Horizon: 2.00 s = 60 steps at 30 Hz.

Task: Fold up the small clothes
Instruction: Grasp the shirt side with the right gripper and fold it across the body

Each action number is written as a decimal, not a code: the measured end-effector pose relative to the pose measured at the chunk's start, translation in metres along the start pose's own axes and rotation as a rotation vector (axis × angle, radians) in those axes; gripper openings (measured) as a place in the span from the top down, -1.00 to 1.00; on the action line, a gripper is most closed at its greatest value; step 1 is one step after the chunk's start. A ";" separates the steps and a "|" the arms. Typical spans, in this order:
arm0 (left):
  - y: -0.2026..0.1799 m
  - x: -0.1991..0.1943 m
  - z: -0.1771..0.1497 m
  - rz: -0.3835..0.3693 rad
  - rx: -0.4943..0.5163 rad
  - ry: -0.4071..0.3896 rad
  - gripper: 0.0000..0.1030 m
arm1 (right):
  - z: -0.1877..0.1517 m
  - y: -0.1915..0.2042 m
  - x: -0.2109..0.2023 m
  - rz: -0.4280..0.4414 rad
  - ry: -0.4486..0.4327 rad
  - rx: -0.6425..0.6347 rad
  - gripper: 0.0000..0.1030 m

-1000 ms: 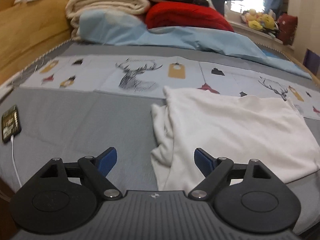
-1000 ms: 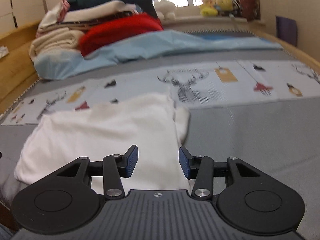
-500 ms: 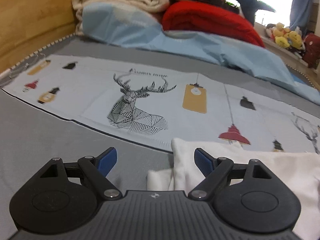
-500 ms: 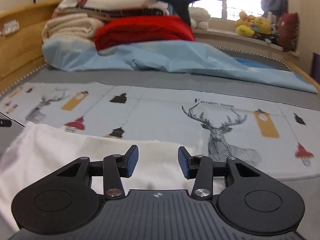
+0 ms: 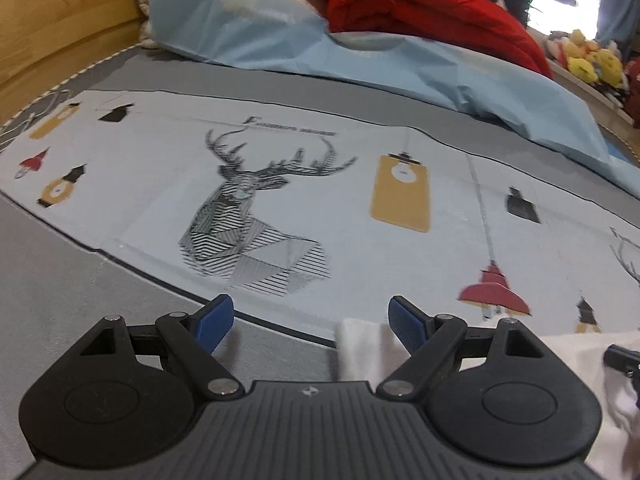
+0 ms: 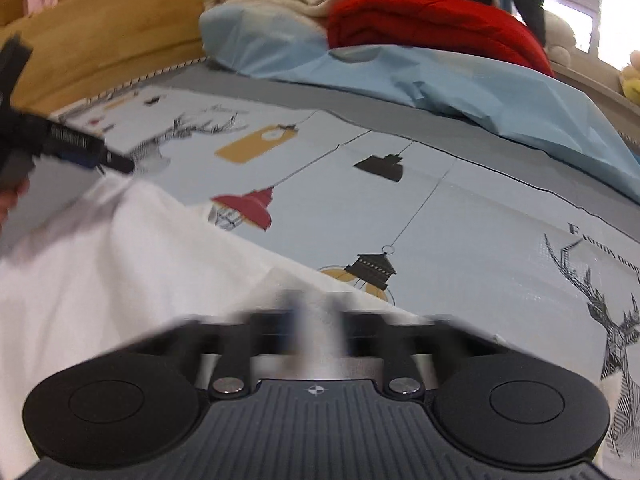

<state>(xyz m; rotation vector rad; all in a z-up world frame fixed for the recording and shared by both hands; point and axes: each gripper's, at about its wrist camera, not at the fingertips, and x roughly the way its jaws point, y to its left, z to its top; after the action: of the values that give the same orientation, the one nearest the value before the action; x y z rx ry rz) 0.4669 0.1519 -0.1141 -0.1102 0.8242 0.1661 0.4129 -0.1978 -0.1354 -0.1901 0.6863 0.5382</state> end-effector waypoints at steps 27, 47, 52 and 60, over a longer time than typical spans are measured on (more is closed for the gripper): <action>0.039 0.000 0.003 0.131 -0.105 0.020 -0.71 | 0.007 -0.012 -0.005 0.011 -0.061 -0.024 0.95; 0.029 -0.012 0.004 0.064 -0.076 0.016 -0.71 | 0.007 -0.120 -0.070 -0.280 0.053 0.334 0.36; 0.029 -0.016 0.003 0.028 -0.094 0.027 -0.71 | -0.017 -0.130 -0.074 -0.250 0.100 0.414 0.35; -0.010 -0.004 -0.009 -0.066 0.039 0.126 -0.71 | -0.017 -0.101 -0.062 -0.360 0.104 0.285 1.00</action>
<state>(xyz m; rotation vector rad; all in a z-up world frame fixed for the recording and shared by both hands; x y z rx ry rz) 0.4595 0.1404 -0.1168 -0.1122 0.9478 0.0817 0.4169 -0.3146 -0.1091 -0.0714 0.8005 0.0841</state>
